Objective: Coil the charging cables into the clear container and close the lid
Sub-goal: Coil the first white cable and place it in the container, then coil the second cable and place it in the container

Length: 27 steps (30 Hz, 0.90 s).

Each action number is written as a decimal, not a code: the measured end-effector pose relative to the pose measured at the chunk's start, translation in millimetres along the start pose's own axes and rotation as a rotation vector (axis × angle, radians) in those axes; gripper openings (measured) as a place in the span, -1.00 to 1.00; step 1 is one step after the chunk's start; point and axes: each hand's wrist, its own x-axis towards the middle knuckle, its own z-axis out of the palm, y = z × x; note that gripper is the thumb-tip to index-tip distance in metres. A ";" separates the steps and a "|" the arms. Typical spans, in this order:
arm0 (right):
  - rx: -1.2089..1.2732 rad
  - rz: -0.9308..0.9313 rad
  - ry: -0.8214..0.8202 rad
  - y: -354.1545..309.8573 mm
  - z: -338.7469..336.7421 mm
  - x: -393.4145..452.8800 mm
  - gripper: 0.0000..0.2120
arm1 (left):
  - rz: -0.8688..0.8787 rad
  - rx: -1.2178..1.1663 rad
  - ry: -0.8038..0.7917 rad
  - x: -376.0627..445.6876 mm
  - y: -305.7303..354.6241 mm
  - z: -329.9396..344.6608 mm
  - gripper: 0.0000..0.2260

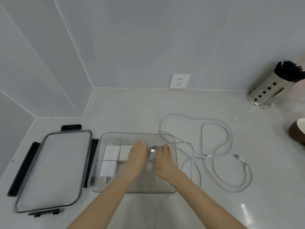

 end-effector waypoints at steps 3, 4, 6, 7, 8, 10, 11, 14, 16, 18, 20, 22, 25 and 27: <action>0.040 -0.022 0.004 -1.2 -5.0 -5.7 -0.37 | 0.017 0.017 -0.019 -0.1 -2.2 -1.2 -0.81; 0.073 -0.043 0.007 -1.8 -11.1 -10.7 -0.40 | 0.029 0.026 -0.024 -1.1 -2.9 -1.6 -0.82; 0.247 -0.149 0.065 -0.6 -25.0 -21.0 -0.51 | 0.049 0.032 -0.037 -3.7 -4.5 -3.3 -0.87; 0.367 -0.207 0.125 1.1 -33.2 -27.5 -0.57 | 0.053 0.030 -0.043 -5.4 -5.2 -5.8 -0.89; 0.484 -0.255 0.171 2.1 -42.8 -35.3 -0.62 | 0.057 0.025 -0.040 -6.8 -6.2 -8.7 -0.89; 0.691 -0.339 0.286 8.8 -63.8 -52.5 -0.66 | 0.090 -0.001 -0.017 -8.4 -8.2 -15.8 -0.83; 0.758 -0.368 0.358 15.9 -74.4 -59.4 -0.66 | 0.102 -0.024 0.000 -8.9 -9.5 -20.6 -0.77; 0.950 -0.353 0.536 48.7 -104.0 -75.2 -0.69 | 0.103 -0.093 0.054 -14.3 -5.3 -39.9 -0.71; 1.022 -0.275 0.614 76.6 -115.8 -79.6 -0.74 | 0.125 -0.149 0.103 -20.6 6.5 -51.9 -0.74; 0.984 -0.173 0.633 100.7 -117.3 -78.4 -0.77 | 0.156 -0.231 0.123 -32.0 27.1 -62.6 -0.80; 0.932 -0.074 0.620 121.2 -109.2 -73.8 -0.77 | 0.204 -0.327 0.084 -45.8 53.1 -67.0 -0.82; 0.896 0.039 0.618 140.6 -95.7 -69.2 -0.80 | 0.255 -0.410 0.029 -60.6 79.7 -65.4 -0.79; 0.792 0.183 0.632 165.7 -73.3 -64.5 -0.82 | 0.328 -0.437 0.023 -77.5 106.7 -52.1 -0.81; 0.631 0.270 0.625 179.0 -57.5 -65.0 -0.82 | 0.403 -0.393 0.088 -85.4 118.0 -37.1 -0.85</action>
